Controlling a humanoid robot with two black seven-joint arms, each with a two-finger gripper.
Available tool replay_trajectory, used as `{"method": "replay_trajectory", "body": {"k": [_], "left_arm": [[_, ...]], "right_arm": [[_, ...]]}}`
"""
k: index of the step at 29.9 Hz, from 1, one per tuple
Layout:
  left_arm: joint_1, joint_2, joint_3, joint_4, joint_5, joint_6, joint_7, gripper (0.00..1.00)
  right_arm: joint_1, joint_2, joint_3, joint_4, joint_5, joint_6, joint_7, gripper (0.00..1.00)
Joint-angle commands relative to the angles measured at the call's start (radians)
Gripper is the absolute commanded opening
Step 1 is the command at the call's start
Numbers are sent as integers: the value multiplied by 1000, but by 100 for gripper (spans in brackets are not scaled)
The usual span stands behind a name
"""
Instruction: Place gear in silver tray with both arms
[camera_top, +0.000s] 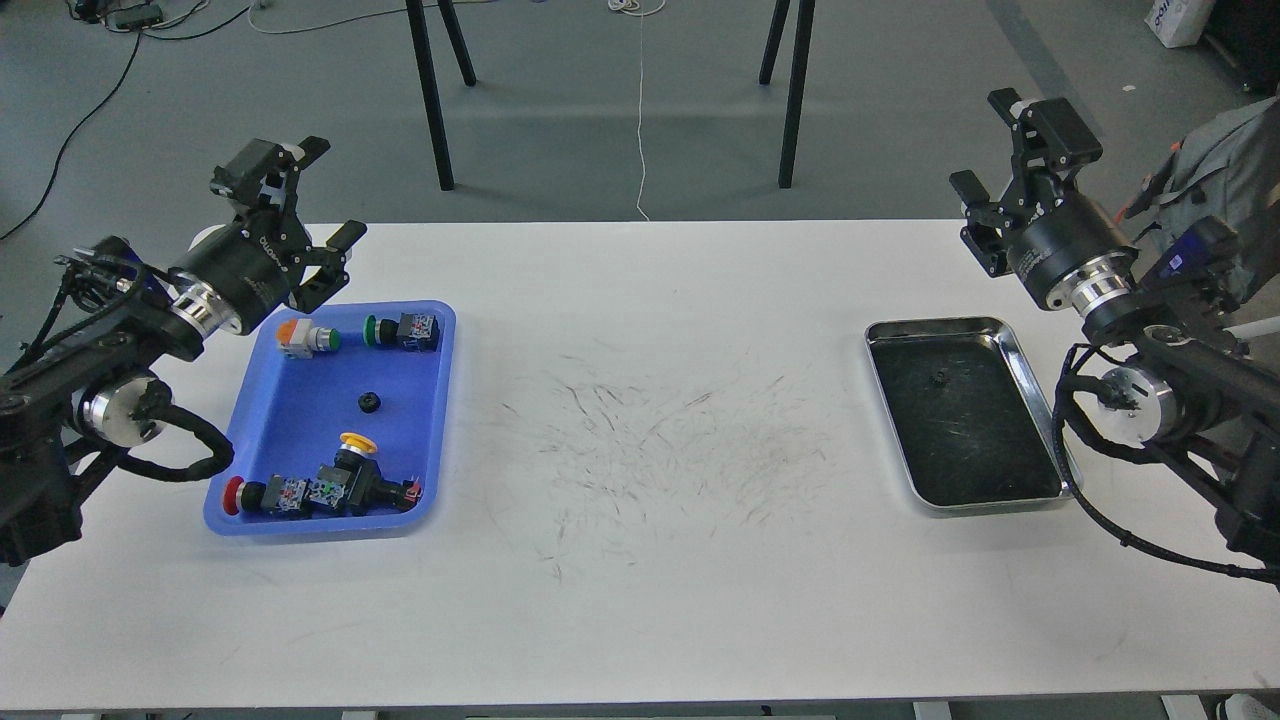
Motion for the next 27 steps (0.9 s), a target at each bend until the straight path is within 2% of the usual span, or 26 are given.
{"method": "replay_trajectory", "body": {"k": [1,3,7,9,13,16,19,21,24,27], "left_arm": [[-7,-1,19,-32,-8,55,0,100],[-5,2,30,-87,-8,102,0,100],[-2,71,117,-249,7,122,0,100],[1,97,119,-248,4,162,0,100],[9,87,105,-245,-16,364,0,100],[7,52,29,-245,-16,516,0,100],[16,18,-51,-247,-14,613,0,100],[42,-10,-50,-256,-13,603,0,100],[50,-50,-53,-251,-20,477,0,100],[73,-54,-39,-265,-16,451,0,100]], "right_arm": [[-1,-6,1,8,0,-1,0,94],[-1,-6,1,8,0,-2,0,94],[-3,-9,7,10,0,-4,0,94],[-4,-10,14,8,0,-4,0,94],[-17,-6,17,8,0,-7,0,94],[-21,-1,17,9,0,-24,0,94],[-23,-1,17,11,0,-30,0,94],[-27,-1,17,11,0,-30,0,94],[-35,-4,15,13,0,-30,0,94],[-35,-3,15,13,0,-32,0,94]]}}
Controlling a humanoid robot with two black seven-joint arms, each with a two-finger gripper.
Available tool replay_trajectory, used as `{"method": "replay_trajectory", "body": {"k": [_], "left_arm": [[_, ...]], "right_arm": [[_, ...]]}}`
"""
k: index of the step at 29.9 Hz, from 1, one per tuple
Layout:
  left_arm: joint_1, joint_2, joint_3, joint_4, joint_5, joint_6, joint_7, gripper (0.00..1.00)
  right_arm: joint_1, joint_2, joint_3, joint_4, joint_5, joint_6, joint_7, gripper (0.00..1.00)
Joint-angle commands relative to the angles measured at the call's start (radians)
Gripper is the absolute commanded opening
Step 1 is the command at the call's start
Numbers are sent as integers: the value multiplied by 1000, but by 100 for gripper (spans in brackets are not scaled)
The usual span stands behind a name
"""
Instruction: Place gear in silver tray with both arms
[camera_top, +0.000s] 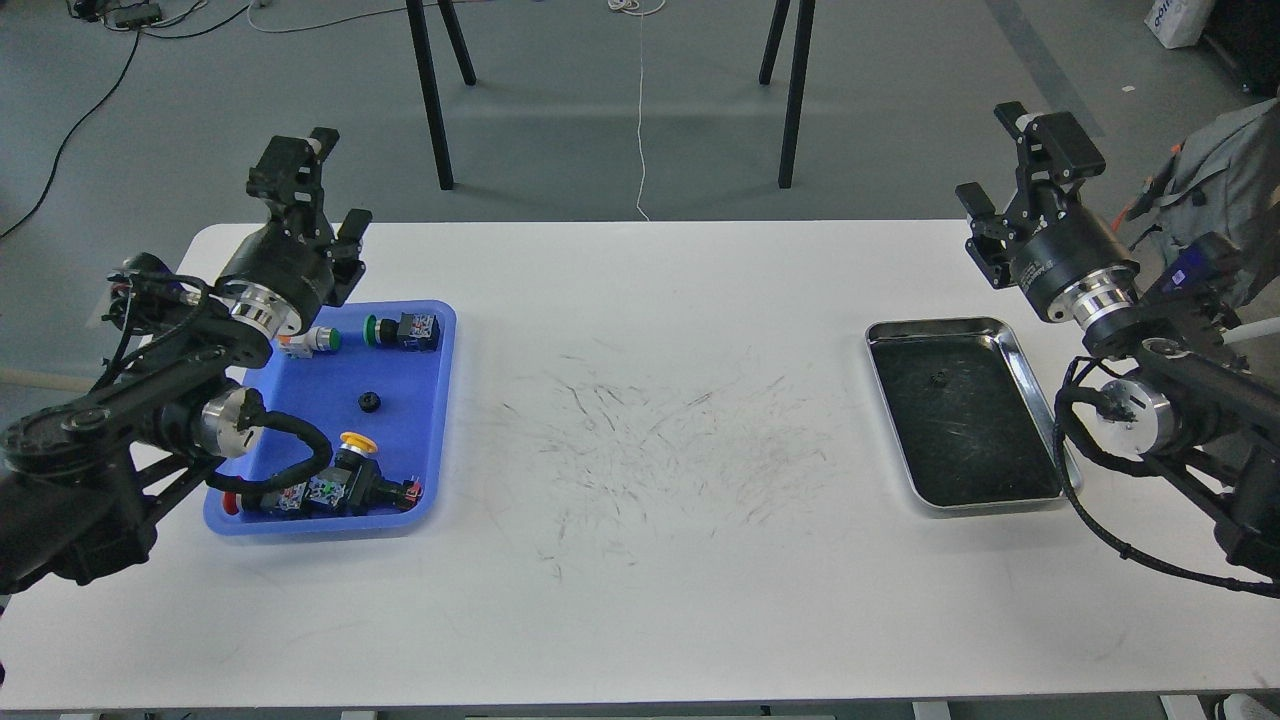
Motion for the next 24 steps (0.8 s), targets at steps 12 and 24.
{"method": "replay_trajectory", "body": {"k": [12,24], "left_arm": [[15,311,248,-325,350,-14,0,100],[-161,460,432,-387,525,15,0,92]], "right_arm": [[-3,5,-1,2,0,0,1,94],[-3,7,0,18,-2,-3,1,94]]}}
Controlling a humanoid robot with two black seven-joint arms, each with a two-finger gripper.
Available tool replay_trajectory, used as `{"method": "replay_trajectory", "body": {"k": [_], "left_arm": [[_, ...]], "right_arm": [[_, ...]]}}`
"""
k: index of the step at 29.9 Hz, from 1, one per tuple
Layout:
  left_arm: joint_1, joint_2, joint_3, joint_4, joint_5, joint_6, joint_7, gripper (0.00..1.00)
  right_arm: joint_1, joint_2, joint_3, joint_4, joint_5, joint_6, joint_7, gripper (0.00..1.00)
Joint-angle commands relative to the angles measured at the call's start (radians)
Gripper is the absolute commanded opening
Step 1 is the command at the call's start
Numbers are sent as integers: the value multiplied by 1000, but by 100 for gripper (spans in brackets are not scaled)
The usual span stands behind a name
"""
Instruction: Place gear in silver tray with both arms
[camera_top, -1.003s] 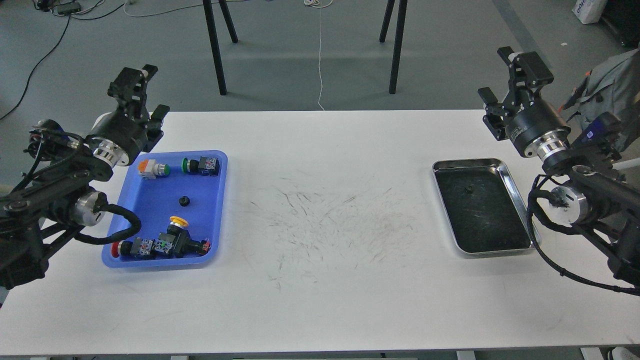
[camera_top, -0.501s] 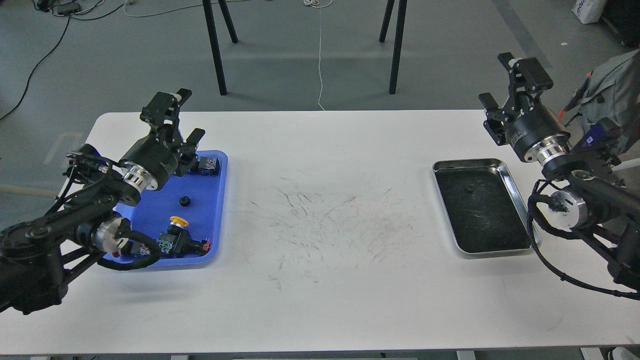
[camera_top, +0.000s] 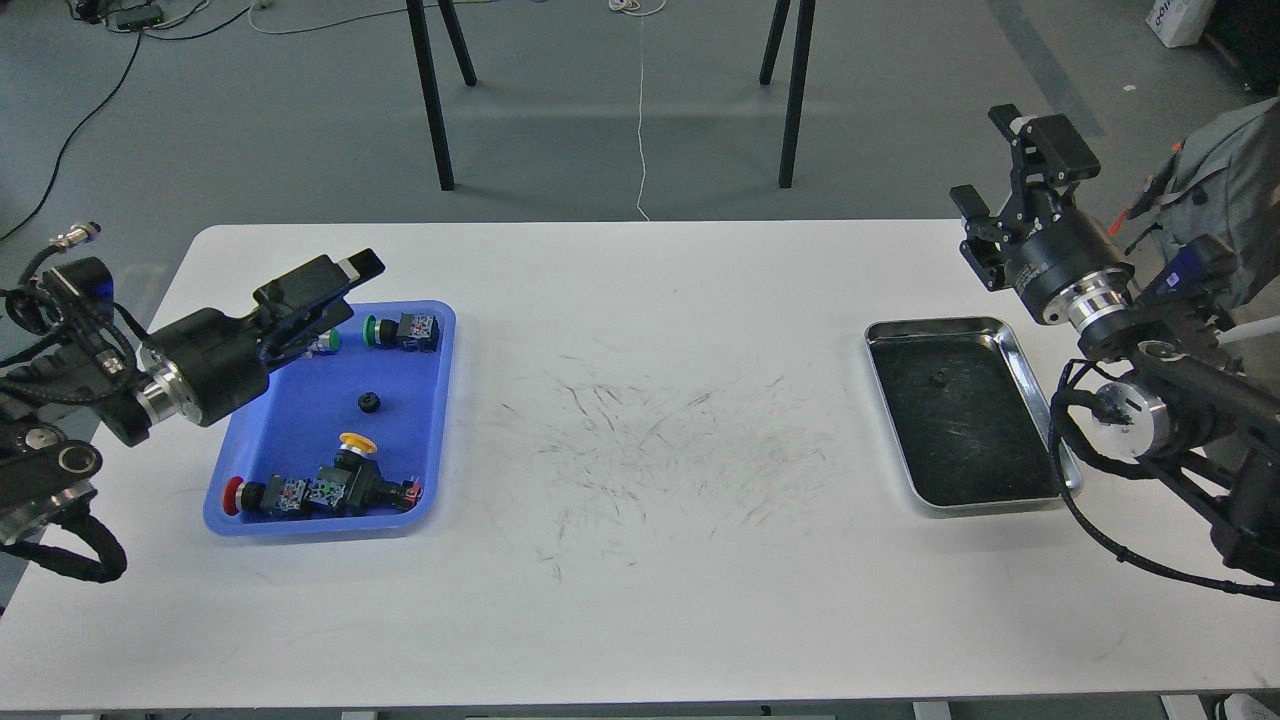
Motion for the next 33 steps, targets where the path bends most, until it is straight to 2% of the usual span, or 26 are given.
{"method": "replay_trajectory", "body": {"k": [1,5,10,15,25,29,33], "left_arm": [[-36,-1,47,13,40,-4,0,92],[-100,-9,103,62,51,-16,0,90],[-116,-33,107,90,43,-65,0,100],[-123,-70,146,108,90,-96,0,100],[-250,-98,295,184,444,-64,0,100],[-266,-195,363,320,529,-45,0,99],[-266,-269,399,362,549,-27,0,95]], "right_arm": [[0,2,0,6,-2,-3,0,94],[0,7,0,8,-2,-7,0,94],[0,7,0,14,-3,-9,0,94],[0,12,0,20,-3,-10,0,94],[0,25,-1,20,-8,-13,0,94],[0,39,-1,18,-14,-15,0,94],[0,42,-1,18,-14,-18,0,94]]}}
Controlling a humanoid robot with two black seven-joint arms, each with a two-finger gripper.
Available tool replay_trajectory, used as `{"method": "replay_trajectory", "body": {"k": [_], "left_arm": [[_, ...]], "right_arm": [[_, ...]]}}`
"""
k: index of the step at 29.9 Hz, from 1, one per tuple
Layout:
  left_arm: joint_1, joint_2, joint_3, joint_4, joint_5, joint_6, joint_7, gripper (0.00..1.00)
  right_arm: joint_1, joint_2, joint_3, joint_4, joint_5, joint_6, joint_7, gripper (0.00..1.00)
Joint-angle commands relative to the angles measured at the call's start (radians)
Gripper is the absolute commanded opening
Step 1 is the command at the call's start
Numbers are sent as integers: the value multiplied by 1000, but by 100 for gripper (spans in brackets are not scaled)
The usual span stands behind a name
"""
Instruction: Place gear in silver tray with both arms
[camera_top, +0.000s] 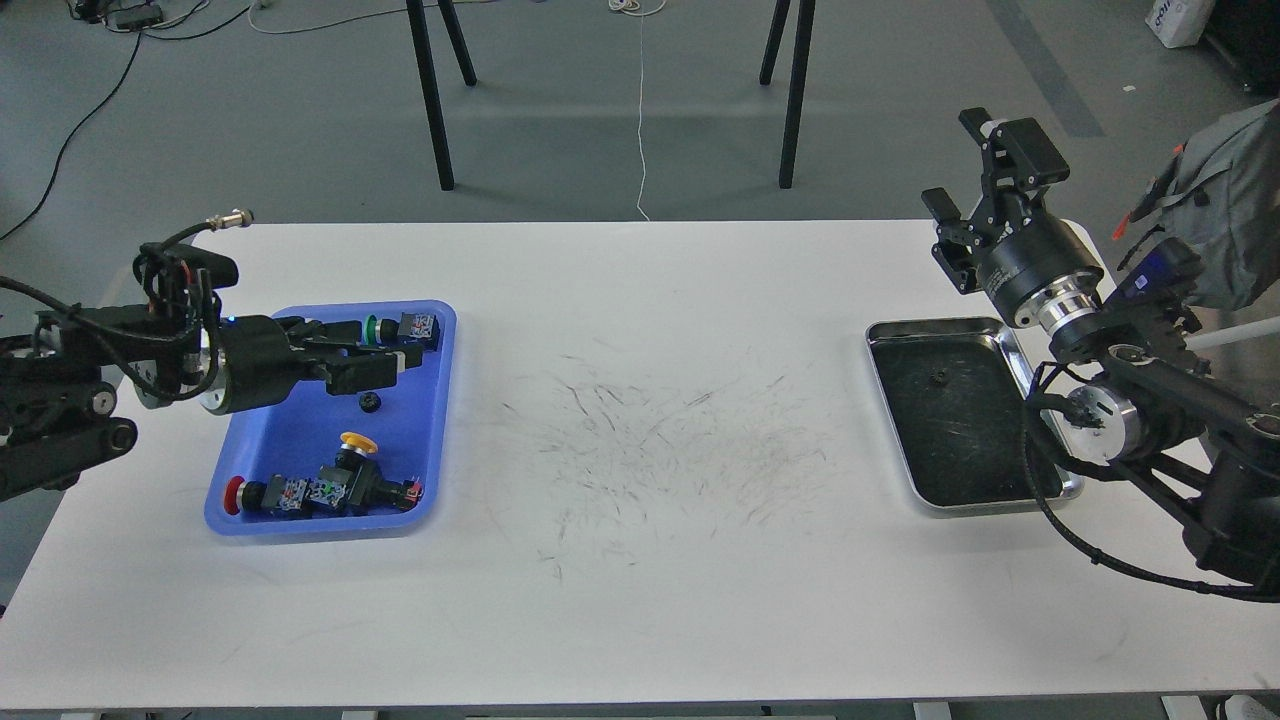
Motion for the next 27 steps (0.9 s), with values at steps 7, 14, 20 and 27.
{"method": "replay_trajectory", "body": {"k": [7,14,20,27], "left_arm": [[24,-189,96,226,14,57,0,93],[106,-202,99,291,14,101,0,93],[140,-191,93,297,14,121,0,93],[148,-193,92,334,14,132,0,85]], "right_arm": [[1,4,2,-5,-2,-5,0,94],[-5,4,71,-14,14,-6,0,95],[-43,19,118,-14,52,-3,1,95],[-69,27,133,-11,70,-2,1,95]]}}
